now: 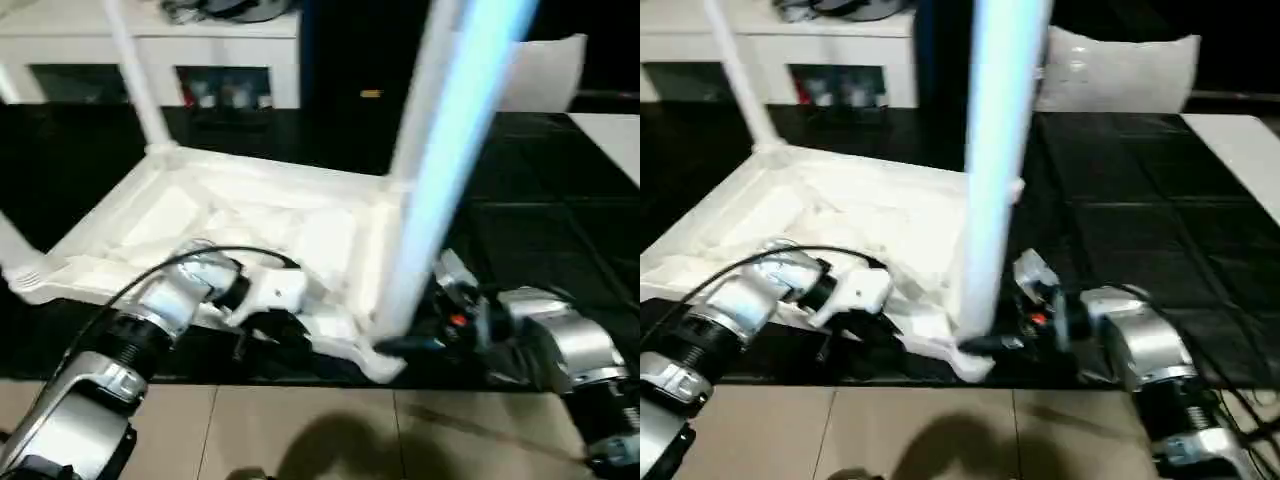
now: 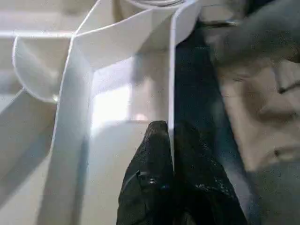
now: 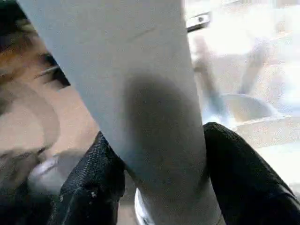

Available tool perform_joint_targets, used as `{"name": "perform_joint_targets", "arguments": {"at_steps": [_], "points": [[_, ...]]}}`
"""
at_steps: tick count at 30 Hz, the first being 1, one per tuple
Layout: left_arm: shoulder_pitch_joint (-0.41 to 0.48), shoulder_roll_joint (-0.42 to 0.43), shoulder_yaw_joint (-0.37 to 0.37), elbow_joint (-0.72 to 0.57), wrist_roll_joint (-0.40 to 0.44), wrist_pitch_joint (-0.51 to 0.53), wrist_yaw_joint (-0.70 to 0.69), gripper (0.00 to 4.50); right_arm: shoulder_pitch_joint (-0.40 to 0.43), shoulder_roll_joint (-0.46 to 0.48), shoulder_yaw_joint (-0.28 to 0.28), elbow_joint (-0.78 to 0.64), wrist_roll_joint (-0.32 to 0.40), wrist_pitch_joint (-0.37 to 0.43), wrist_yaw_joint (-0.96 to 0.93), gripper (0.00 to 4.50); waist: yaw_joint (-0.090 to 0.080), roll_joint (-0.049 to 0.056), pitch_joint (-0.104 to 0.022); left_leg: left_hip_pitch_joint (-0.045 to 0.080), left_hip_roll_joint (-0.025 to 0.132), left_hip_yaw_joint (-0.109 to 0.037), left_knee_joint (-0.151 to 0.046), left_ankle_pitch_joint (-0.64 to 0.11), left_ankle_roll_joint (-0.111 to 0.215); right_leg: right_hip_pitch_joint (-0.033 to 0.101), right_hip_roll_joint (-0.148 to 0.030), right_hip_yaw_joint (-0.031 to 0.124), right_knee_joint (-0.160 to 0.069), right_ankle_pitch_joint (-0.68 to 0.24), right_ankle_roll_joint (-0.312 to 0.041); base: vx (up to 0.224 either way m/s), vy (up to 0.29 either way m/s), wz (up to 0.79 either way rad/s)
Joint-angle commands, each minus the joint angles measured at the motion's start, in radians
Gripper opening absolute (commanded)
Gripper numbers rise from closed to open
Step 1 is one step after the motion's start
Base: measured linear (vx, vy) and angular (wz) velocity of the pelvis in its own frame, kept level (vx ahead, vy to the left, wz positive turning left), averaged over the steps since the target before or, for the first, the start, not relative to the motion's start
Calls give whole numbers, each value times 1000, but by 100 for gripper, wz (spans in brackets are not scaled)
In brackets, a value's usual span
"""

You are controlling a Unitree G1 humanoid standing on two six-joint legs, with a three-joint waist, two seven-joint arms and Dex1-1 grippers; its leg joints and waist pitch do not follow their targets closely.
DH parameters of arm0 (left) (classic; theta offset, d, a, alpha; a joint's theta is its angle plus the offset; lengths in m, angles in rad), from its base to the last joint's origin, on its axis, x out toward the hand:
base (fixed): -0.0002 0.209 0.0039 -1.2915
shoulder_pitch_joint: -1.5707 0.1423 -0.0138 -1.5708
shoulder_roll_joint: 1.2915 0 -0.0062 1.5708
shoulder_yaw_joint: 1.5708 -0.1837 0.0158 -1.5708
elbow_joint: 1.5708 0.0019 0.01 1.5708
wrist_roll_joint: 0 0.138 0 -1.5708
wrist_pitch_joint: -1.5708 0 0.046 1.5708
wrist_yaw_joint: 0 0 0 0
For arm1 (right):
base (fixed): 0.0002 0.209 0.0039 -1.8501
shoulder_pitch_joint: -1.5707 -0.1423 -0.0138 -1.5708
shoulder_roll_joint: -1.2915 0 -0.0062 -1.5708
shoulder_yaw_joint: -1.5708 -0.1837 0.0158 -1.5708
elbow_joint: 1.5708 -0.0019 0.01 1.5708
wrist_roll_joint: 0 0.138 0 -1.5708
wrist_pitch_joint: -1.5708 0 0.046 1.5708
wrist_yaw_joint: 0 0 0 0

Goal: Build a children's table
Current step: Rotate leg to tighten

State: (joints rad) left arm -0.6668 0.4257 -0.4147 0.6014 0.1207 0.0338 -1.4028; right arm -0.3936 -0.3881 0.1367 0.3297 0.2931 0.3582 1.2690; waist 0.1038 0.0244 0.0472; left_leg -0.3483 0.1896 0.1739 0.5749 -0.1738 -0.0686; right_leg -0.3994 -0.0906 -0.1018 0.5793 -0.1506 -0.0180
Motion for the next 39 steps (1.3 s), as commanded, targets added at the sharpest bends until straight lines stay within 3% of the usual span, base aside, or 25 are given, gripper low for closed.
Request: {"name": "perform_joint_targets", "arguments": {"at_steps": [1, 2, 3, 4, 5, 6, 7, 8, 10, 11, 12, 14, 19, 24, 26, 30, 34, 35, 39], "points": [[2, -89, -27, -1, -17, 68, 51, 0, -63, 66, -27, 62, -52, 32, -249, 223, -10, -14, -49, 4, 24, -17, -62, -321, 0, 41, -67, 28, -106, -658, -61, 0, 0, 0], [-5, -105, -17, 5, -19, 92, 82, 0, -78, 87, -35, 82, -71, 45, -322, 218, -16, -13, -50, 5, 22, -20, -62, -330, -3, 42, -66, 23, -113, -676, -49, 0, 0, 0], [-21, -145, 6, 21, -12, 149, 170, 0, -116, 140, -68, 125, -106, 78, -499, 218, -35, -15, -46, -6, 21, -26, -63, -355, -9, 49, -64, 12, -115, -698, -28, 0, 0, 0], [-29, -162, 16, 31, -5, 170, 215, 0, -131, 165, -87, 141, -111, 91, -568, 218, -53, -1, -46, 4, 22, -30, -61, -407, -21, 40, -62, -1, -124, -707, -21, 0, 0, 0], [-34, -176, 24, 34, 1, 194, 253, 0, -141, 188, -100, 145, -118, 99, -619, 218, -71, 4, -52, 13, 24, -36, -56, -448, -26, 42, -66, -11, -128, -682, -26, 0, 0, 0], [-42, -191, 35, 42, 5, 216, 296, 0, -148, 212, -112, 145, -119, 100, -660, 218, -83, 2, -51, 7, 26, -38, -59, -457, -20, 48, -65, -16, -129, -658, -28, 0, 0, 0], [-43, -196, 39, 43, 7, 224, 309, 0, -149, 219, -114, 144, -119, 99, -669, 218, -90, 8, -51, 1, 30, -43, -66, -479, -9, 57, -65, -21, -133, -627, -26, 0, 0, 0], [-54, -222, 61, 50, 13, 256, 370, 0, -154, 251, -120, 138, -125, 83, -712, 218, -98, 13, -52, 13, 35, -42, -66, -506, 2, 51, -66, -20, -136, -580, -46, 0, 0, 0], [-64, -252, 85, 60, 18, 282, 435, 0, -157, 281, -118, 140, -131, 47, -738, 218, -108, 9, -46, 18, 36, -42, -68, -544, 6, 48, -66, -28, -142, -566, -60, 0, 0, 0], [-67, -266, 93, 67, 19, 285, 462, 0, -158, 298, -123, 142, -121, 32, -738, 218, -110, 8, -45, 29, 30, -40, -61, -555, 8, 43, -68, -35, -150, -593, -51, 0, 0, 0], [-68, -273, 97, 70, 21, 288, 474, 0, -159, 306, -128, 143, -115, 29, -742, 218, -111, 6, -44, 29, 27, -38, -57, -550, 12, 43, -69, -39, -153, -609, -44, 0, 0, 0], [-69, -285, 103, 76, 24, 291, 497, 0, -161, 325, -141, 142, -98, 26, -754, 279, -111, 4, -43, 26, 24, -38, -55, -523, 22, 46, -69, -44, -160, -635, -22, 0, 0, 0], [-61, -271, 86, 56, 28, 271, 483, 0, -134, 319, -149, 99, -72, 30, -712, 306, -110, 12, -41, 20, 32, -44, -67, -537, 22, 49, -71, -34, -150, -598, -32, 0, 0, 0], [-52, -237, 77, 49, 32, 232, 436, 0, -106, 274, -149, 91, -80, 16, -665, 368, -96, 10, -47, 12, 33, -40, -72, -481, 31, 52, -77, -12, -134, -534, -73, 0, 0, 0], [-46, -213, 69, 49, 34, 196, 399, 0, -95, 234, -152, 94, -81, -3, -611, 375, -89, 8, -50, 7, 35, -33, -74, -429, 42, 53, -77, 1, -123, -464, -109, 0, 0, 0], [-21, -169, 51, 39, 16, 79, 296, 0, -81, 140, -138, 88, -79, -42, -467, 420, -68, 1, -56, -1, 34, -23, -68, -328, 67, 59, -79, 15, -109, -397, -145, 0, 0, 0], [-4, -121, 24, 35, 9, -15, 198, 0, -57, 21, -92, 52, -64, -59, -252, 444, -24, -5, -65, -4, 37, -12, -59, -213, 95, 58, -74, 27, -87, -335, -165, 0, 0, 0], [-4, -118, 21, 35, 9, -18, 192, 0, -56, 13, -87, 49, -65, -59, -239, 444, -12, -8, -69, -18, 36, -14, -55, -163, 103, 66, -69, 27, -72, -286, -169, 0, 0, 0], [6, -59, -31, 38, 25, -116, 77, 0, -37, -81, -30, 28, -60, -77, -58, 444, 10, -8, -70, -15, 40, -8, -52, -137, 118, 61, -69, 29, -69, -259, -169, 0, 0, 0]]}}
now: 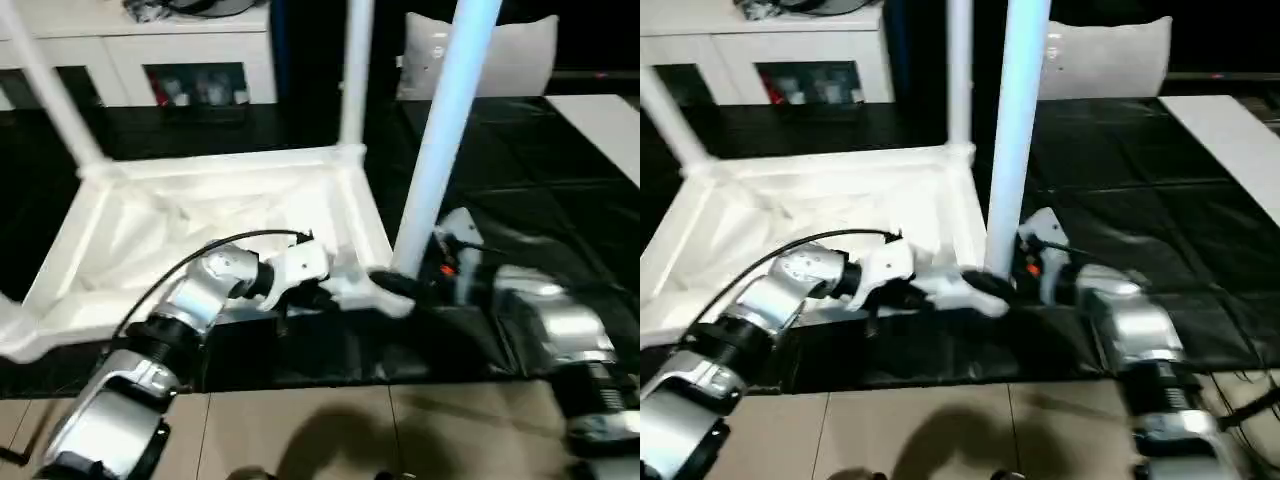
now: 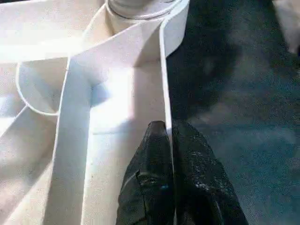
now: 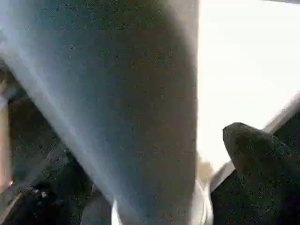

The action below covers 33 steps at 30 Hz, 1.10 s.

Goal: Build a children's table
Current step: Rotate leg to tighten

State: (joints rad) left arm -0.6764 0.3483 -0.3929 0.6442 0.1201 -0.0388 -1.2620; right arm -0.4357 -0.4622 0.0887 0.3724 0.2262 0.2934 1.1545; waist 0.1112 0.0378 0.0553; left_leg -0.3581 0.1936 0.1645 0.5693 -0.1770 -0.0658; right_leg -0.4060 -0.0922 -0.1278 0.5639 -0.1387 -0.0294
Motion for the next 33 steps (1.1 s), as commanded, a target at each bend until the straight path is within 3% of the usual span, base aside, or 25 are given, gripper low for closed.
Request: {"name": "perform_joint_targets", "arguments": {"at_steps": [1, 7, 10, 23, 27, 33], "points": [[18, 26, -59, -5, 23, -57, -85, 0, 4, -16, 21, -12, 14, -12, 87, 444, 6, -19, -79, -2, 38, 2, -48, -138, 114, 65, -67, 55, -53, -277, -161, 0, 0, 0], [38, 68, -83, -42, -7, -97, -222, 0, 12, -75, 64, -29, 53, 5, 257, 398, 11, -16, -73, 4, 41, 2, -53, -196, 89, 60, -67, 57, -61, -357, -158, 0, 0, 0], [39, 92, -102, -48, -12, -123, -272, 0, 16, -95, 83, -46, 73, 23, 316, 370, 13, -19, -72, 7, 40, 2, -54, -223, 83, 61, -65, 59, -61, -370, -156, 0, 0, 0], [28, 90, -109, -32, -18, -144, -302, 0, 23, -95, 117, -77, 108, 79, 400, 261, 21, -23, -72, 9, 37, 1, -50, -217, 65, 56, -65, 57, -69, -459, -114, 0, 0, 0], [35, 89, -101, -38, -30, -125, -306, 0, 33, -92, 114, -93, 119, 95, 407, 228, 28, -23, -73, 9, 37, 1, -50, -210, 63, 57, -64, 57, -68, -452, -111, 0, 0, 0], [52, 70, -72, -79, -63, -22, -278, 0, 58, -71, 101, -117, 147, 110, 385, 212, 26, -27, -71, 8, 35, 3, -50, -208, 59, 56, -64, 56, -70, -475, -105, 0, 0, 0]]}}
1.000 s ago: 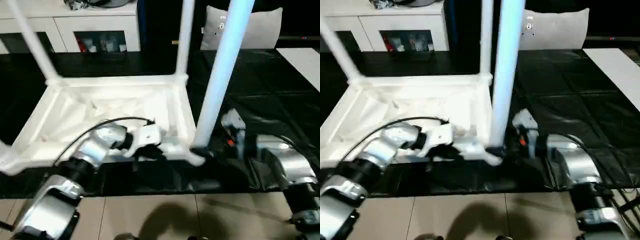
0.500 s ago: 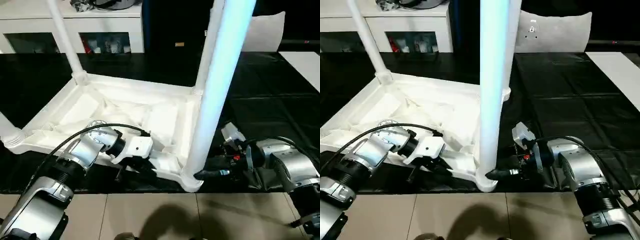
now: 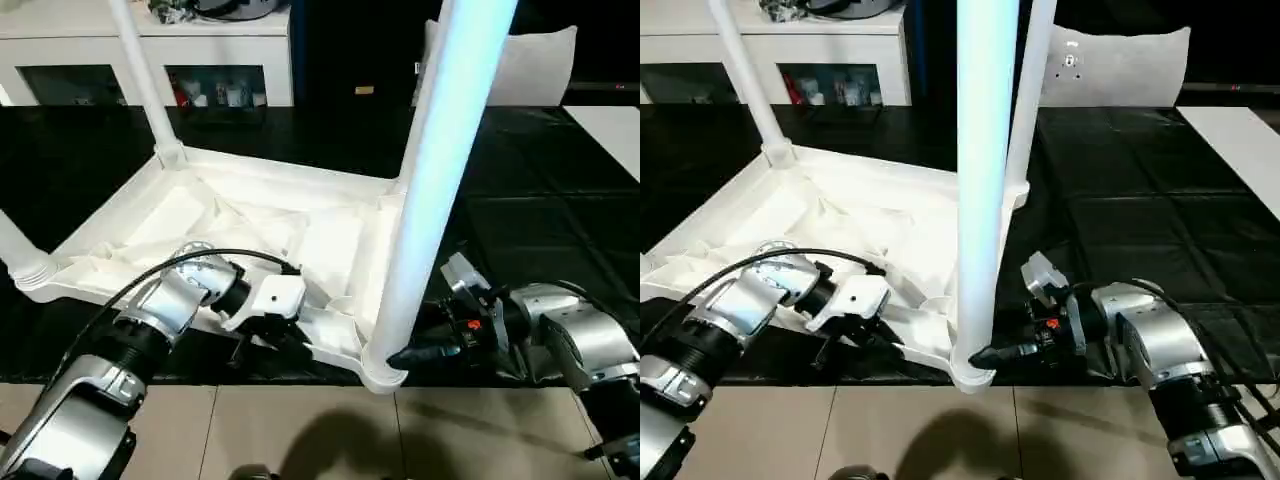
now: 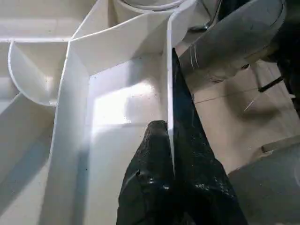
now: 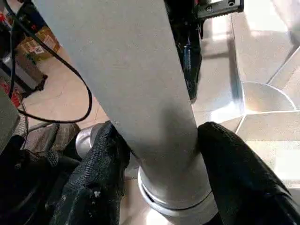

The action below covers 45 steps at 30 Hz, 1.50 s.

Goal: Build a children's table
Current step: Rotate leg to tighten

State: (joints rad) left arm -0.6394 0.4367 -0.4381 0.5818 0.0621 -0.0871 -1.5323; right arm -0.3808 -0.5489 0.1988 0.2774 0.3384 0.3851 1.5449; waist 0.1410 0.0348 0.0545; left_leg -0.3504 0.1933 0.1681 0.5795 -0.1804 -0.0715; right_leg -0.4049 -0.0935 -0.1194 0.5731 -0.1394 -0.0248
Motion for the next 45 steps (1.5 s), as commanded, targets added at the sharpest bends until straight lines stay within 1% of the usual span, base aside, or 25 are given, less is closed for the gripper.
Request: {"name": "perform_joint_targets", "arguments": {"at_steps": [1, 2, 4, 6, 8, 9, 11, 12, 14, 16, 18, 19, 20, 22, 24, 27, 30, 32, 34, 36, 37, 40, 41, 43, 45], "points": [[16, -23, -22, -23, -5, 48, 7, 0, 7, 21, -14, -27, 41, 23, -14, 210, -3, -25, -70, 0, 34, -1, -59, -204, 64, 55, -63, 47, -81, -490, -104, 0, 0, 0], [14, -50, 1, -44, -22, 138, 50, 0, 4, 66, -46, -22, 35, 43, -123, 209, -5, -21, -68, 1, 33, 0, -60, -211, 62, 52, -62, 47, -83, -507, -98, 0, 0, 0], [12, -70, 18, -56, -35, 188, 83, 0, -2, 103, -62, -9, 8, 39, -218, 209, -7, -20, -63, 4, 28, -2, -59, -222, 50, 48, -61, 43, -92, -556, -81, 0, 0, 0], [5, -88, 31, -52, -36, 219, 121, 0, -10, 132, -68, 5, -19, 22, -291, 207, -21, -22, -60, 2, 21, -5, -57, -252, 33, 50, -62, 33, -101, -624, -46, 0, 0, 0], [-13, -137, 58, -29, -26, 272, 230, 0, -44, 215, -97, 61, -83, 1, -509, 204, -54, -23, -54, 2, 14, -12, -54, -297, 17, 45, -59, 18, -115, -683, -15, 0, 0, 0], [-13, -137, 58, -29, -26, 272, 230, 0, -44, 215, -97, 61, -83, 1, -509, 204, -66, -23, -52, -2, 12, -13, -52, -309, 11, 47, -56, 12, -117, -695, -3, 0, 0, 0], [-30, -185, 82, -7, -2, 324, 347, 0, -77, 287, -134, 97, -98, 30, -679, 201, -102, -12, -52, 3, 12, -21, -49, -363, 13, 50, -55, -8, -134, -701, 16, 0, 0, 0], [-39, -206, 94, 2, 11, 348, 405, 0, -91, 321, -152, 110, -105, 43, -757, 199, -111, -7, -54, 4, 14, -25, -50, -377, 14, 54, -56, -15, -135, -686, 12, 0, 0, 0], [-52, -234, 113, 8, 31, 391, 490, 0, -107, 371, -187, 118, -109, 77, -870, 198, -139, 7, -55, -6, 39, -44, -69, -454, 22, 78, -59, -31, -131, -582, -2, 0, 0, 0], [-59, -247, 126, 9, 31, 415, 523, 0, -109, 394, -193, 117, -118, 83, -908, 198, -152, 17, -48, 9, 55, -50, -83, -558, 20, 75, -57, -30, -125, -514, -24, 0, 0, 0], [-67, -260, 136, 8, 37, 441, 556, 0, -107, 420, -193, 114, -137, 57, -938, 198, -163, 8, -42, 24, 41, -44, -76, -598, 11, 64, -62, -34, -138, -563, -25, 0, 0, 0], [-68, -258, 127, 7, 52, 436, 560, 0, -100, 431, -192, 114, -136, 17, -929, 232, -168, 4, -44, 28, 25, -39, -61, -563, 13, 61, -69, -44, -152, -623, -9, 0, 0, 0], [-67, -256, 125, 7, 58, 431, 560, 0, -96, 435, -196, 114, -128, 0, -920, 232, -168, 9, -42, 26, 19, -36, -53, -528, 20, 61, -73, -51, -163, -662, 10, 0, 0, 0], [-63, -250, 121, 6, 62, 418, 553, 0, -89, 437, -205, 104, -111, -11, -905, 269, -170, 7, -42, 24, 19, -36, -52, -507, 26, 62, -70, -56, -167, -664, 22, 0, 0, 0], [-58, -236, 112, 3, 67, 398, 545, 0, -80, 431, -209, 84, -94, -11, -885, 285, -169, 11, -44, 19, 25, -39, -59, -507, 30, 66, -69, -50, -160, -628, 15, 0, 0, 0], [-47, -201, 94, 6, 80, 341, 524, 0, -55, 393, -206, 51, -80, -35, -815, 312, -162, 11, -47, 17, 30, -39, -67, -498, 35, 65, -72, -32, -146, -569, -19, 0, 0, 0], [-34, -169, 78, 1, 87, 301, 483, 0, -34, 343, -193, 37, -80, -65, -733, 336, -148, 8, -54, 8, 31, -34, -71, -425, 51, 68, -75, -12, -130, -497, -69, 0, 0, 0], [-26, -142, 65, -1, 93, 266, 441, 0, -24, 302, -185, 28, -75, -79, -667, 356, -132, 5, -55, 6, 34, -27, -70, -372, 67, 67, -75, 2, -119, -445, -102, 0, 0, 0], [-22, -126, 58, 0, 94, 249, 416, 0, -22, 273, -179, 26, -71, -86, -619, 374, -120, -2, -57, -2, 32, -23, -69, -325, 74, 68, -74, 10, -109, -424, -116, 0, 0, 0], [-18, -109, 53, 0, 83, 201, 374, 0, -21, 229, -166, 27, -74, -95, -552, 388, -110, -7, -57, 0, 28, -18, -64, -300, 77, 67, -73, 13, -109, -466, -111, 0, 0, 0], [-16, -100, 48, -2, 76, 193, 349, 0, -21, 208, -160, 28, -75, -97, -524, 397, -97, -8, -60, -2, 27, -15, -61, -264, 82, 68, -73, 18, -105, -470, -105, 0, 0, 0], [-15, -68, 28, -8, 77, 171, 291, 0, -21, 143, -136, 20, -78, -94, -434, 417, -71, -7, -70, -8, 34, -13, -57, -181, 94, 70, -70, 24, -85, -382, -127, 0, 0, 0], [-14, -61, 23, -9, 76, 159, 277, 0, -22, 131, -133, 18, -79, -96, -417, 428, -63, -10, -73, -6, 34, -9, -53, -158, 98, 65, -67, 28, -78, -345, -140, 0, 0, 0], [-9, -32, 0, -15, 70, 108, 208, 0, -30, 83, -112, 16, -82, -113, -341, 428, -47, -7, -79, -9, 37, -9, -51, -127, 103, 69, -68, 29, -67, -306, -153, 0, 0, 0], [-8, -24, -7, -16, 70, 96, 191, 0, -31, 71, -105, 16, -82, -115, -318, 428, -39, -7, -79, -9, 40, -7, -49, -105, 108, 66, -65, 31, -61, -264, -164, 0, 0, 0]]}}
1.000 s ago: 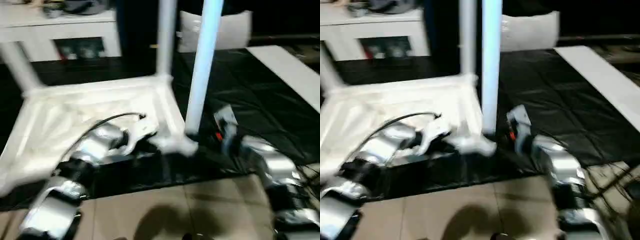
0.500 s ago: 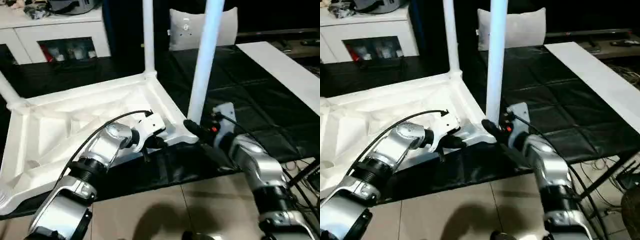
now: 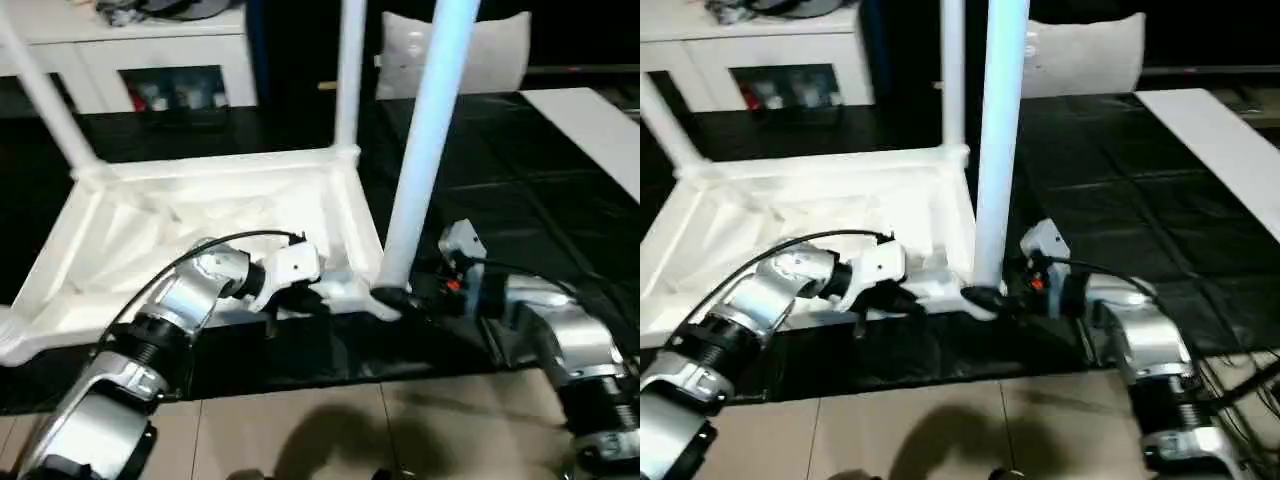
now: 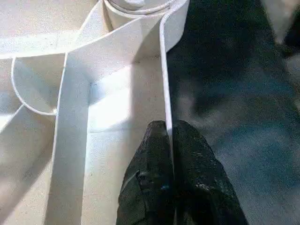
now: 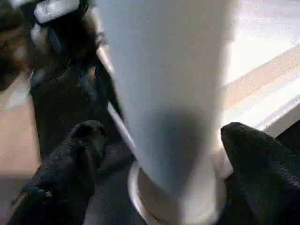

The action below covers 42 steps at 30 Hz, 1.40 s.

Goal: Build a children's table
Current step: Rotate leg to tighten

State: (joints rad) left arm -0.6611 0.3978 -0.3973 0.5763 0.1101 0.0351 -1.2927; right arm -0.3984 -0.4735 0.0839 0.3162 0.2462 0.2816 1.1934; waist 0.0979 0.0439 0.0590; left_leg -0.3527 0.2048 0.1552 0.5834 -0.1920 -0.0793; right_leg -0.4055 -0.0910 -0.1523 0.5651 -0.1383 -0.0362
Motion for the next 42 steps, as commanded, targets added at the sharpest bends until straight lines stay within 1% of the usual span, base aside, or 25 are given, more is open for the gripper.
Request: {"name": "perform_joint_targets", "arguments": {"at_steps": [1, 4, 6, 7, 8, 10, 11, 14, 16, 18, 21, 23, 26, 28, 30, 33, 34, 35, 36, 37, 38, 39, 40, 41, 42], "points": [[18, 26, -60, -17, 22, -50, -81, 0, -12, -28, 31, -20, -6, -38, 77, 428, 8, -18, -81, -7, 28, 6, -53, -105, 115, 66, -68, 63, -53, -274, -153, 0, 0, 0], [23, 38, -74, -28, 21, -76, -121, 0, -13, -49, 52, -13, -13, -46, 123, 428, 15, -21, -79, -4, 28, 7, -54, -132, 102, 66, -68, 62, -58, -337, -137, 0, 0, 0], [39, 60, -101, -69, 11, -100, -186, 0, -14, -70, 74, -18, 23, -14, 220, 402, 20, -20, -77, -2, 29, 7, -55, -148, 96, 65, -68, 62, -60, -365, -132, 0, 0, 0], [39, 61, -102, -71, 11, -101, -189, 0, -15, -71, 75, -18, 24, -12, 223, 402, 21, -20, -77, -2, 31, 6, -57, -157, 94, 65, -69, 63, -61, -374, -129, 0, 0, 0], [43, 68, -110, -82, 9, -110, -205, 0, -15, -73, 82, -17, 33, 3, 244, 391, 22, -23, -76, -1, 29, 7, -57, -160, 92, 64, -67, 63, -62, -385, -125, 0, 0, 0], [46, 76, -119, -89, 5, -120, -224, 0, -16, -75, 91, -14, 44, 13, 270, 369, 25, -20, -74, 2, 30, 8, -57, -173, 87, 61, -67, 63, -67, -412, -118, 0, 0, 0], [46, 77, -120, -90, 5, -121, -226, 0, -16, -75, 93, -14, 46, 13, 273, 357, 27, -21, -74, 3, 31, 7, -57, -186, 79, 61, -69, 62, -69, -433, -111, 0, 0, 0], [48, 79, -125, -97, 4, -130, -236, 0, -14, -65, 105, -14, 57, 12, 291, 337, 29, -25, -73, 5, 27, 7, -57, -203, 67, 59, -67, 59, -75, -477, -90, 0, 0, 0], [48, 77, -125, -100, 5, -129, -238, 0, -13, -56, 110, -10, 61, 12, 300, 314, 30, -24, -74, 4, 26, 7, -56, -195, 65, 60, -68, 59, -76, -484, -83, 0, 0, 0], [49, 76, -125, -104, 5, -129, -240, 0, -14, -52, 113, -6, 65, 17, 313, 307, 30, -25, -75, 4, 26, 7, -56, -189, 65, 59, -67, 59, -75, -476, -82, 0, 0, 0], [49, 71, -120, -102, 2, -132, -230, 0, -16, -48, 121, -3, 66, 25, 325, 271, 32, -24, -78, 2, 28, 6, -55, -174, 68, 61, -65, 59, -69, -442, -91, 0, 0, 0], [47, 72, -119, -98, 2, -133, -226, 0, -15, -46, 123, -7, 71, 32, 331, 265, 37, -25, -80, 1, 30, 6, -55, -161, 72, 61, -66, 61, -66, -418, -99, 0, 0, 0], [46, 73, -118, -95, 0, -131, -224, 0, -11, -45, 127, -14, 81, 47, 341, 230, 39, -25, -79, 0, 27, 7, -54, -162, 69, 62, -66, 60, -66, -427, -96, 0, 0, 0], [47, 73, -116, -97, -3, -126, -224, 0, -8, -45, 129, -18, 84, 52, 343, 220, 40, -26, -79, 1, 27, 7, -54, -162, 67, 62, -66, 59, -67, -439, -90, 0, 0, 0], [52, 60, -95, -103, -19, -78, -201, 0, 6, -28, 104, -46, 116, 87, 310, 215, 40, -26, -78, 2, 26, 7, -54, -165, 65, 61, -66, 59, -69, -450, -85, 0, 0, 0], [50, 36, -74, -101, -23, -27, -153, 0, 5, -2, 83, -57, 111, 123, 220, 211, 39, -24, -77, 2, 26, 7, -55, -160, 59, 60, -65, 58, -70, -449, -85, 0, 0, 0], [34, -3, -47, -81, -18, 46, -70, 0, -10, 50, 57, -29, 61, 110, 61, 210, 37, -24, -75, 3, 24, 7, -55, -176, 54, 60, -65, 56, -74, -476, -75, 0, 0, 0], [30, -11, -41, -75, -17, 56, -54, 0, -15, 61, 50, -21, 53, 111, 29, 209, 30, -25, -72, 4, 19, 8, -54, -181, 41, 56, -65, 53, -80, -507, -61, 0, 0, 0], [22, -28, -28, -62, -17, 79, -17, 0, -25, 86, 35, -3, 35, 113, -45, 208, 27, -25, -71, 6, 16, 7, -54, -189, 31, 56, -65, 50, -84, -530, -52, 0, 0, 0], [11, -50, -11, -45, -21, 96, 23, 0, -41, 120, 13, 20, 18, 123, -138, 206, 16, -22, -69, 9, 8, 7, -50, -215, 21, 54, -63, 39, -95, -584, -29, 0, 0, 0], [5, -62, -2, -35, -25, 101, 43, 0, -50, 139, 0, 33, 11, 132, -189, 204, 2, -25, -69, 6, 4, 5, -48, -232, 18, 57, -61, 30, -103, -610, -7, 0, 0, 0], [-4, -75, 7, -25, -25, 120, 69, 0, -59, 156, -9, 41, 5, 143, -233, 203, -4, -18, -67, 7, 4, 3, -48, -245, 17, 56, -61, 26, -105, -618, 0, 0, 0, 0], [-9, -81, 11, -21, -24, 135, 83, 0, -65, 173, -13, 42, 0, 151, -269, 203, -20, -19, -66, 5, 3, 0, -46, -265, 17, 57, -58, 19, -112, -626, 15, 0, 0, 0], [-24, -100, 25, -1, -19, 160, 134, 0, -74, 194, -20, 46, -12, 156, -320, 201, -32, -16, -69, 1, 6, -4, -49, -276, 20, 63, -59, 17, -111, -608, 18, 0, 0, 0], [-39, -124, 44, 17, -16, 195, 193, 0, -85, 220, -31, 53, -29, 165, -392, 201, -37, -12, -68, 5, 6, -4, -49, -284, 25, 60, -58, 15, -116, -602, 14, 0, 0, 0]]}}
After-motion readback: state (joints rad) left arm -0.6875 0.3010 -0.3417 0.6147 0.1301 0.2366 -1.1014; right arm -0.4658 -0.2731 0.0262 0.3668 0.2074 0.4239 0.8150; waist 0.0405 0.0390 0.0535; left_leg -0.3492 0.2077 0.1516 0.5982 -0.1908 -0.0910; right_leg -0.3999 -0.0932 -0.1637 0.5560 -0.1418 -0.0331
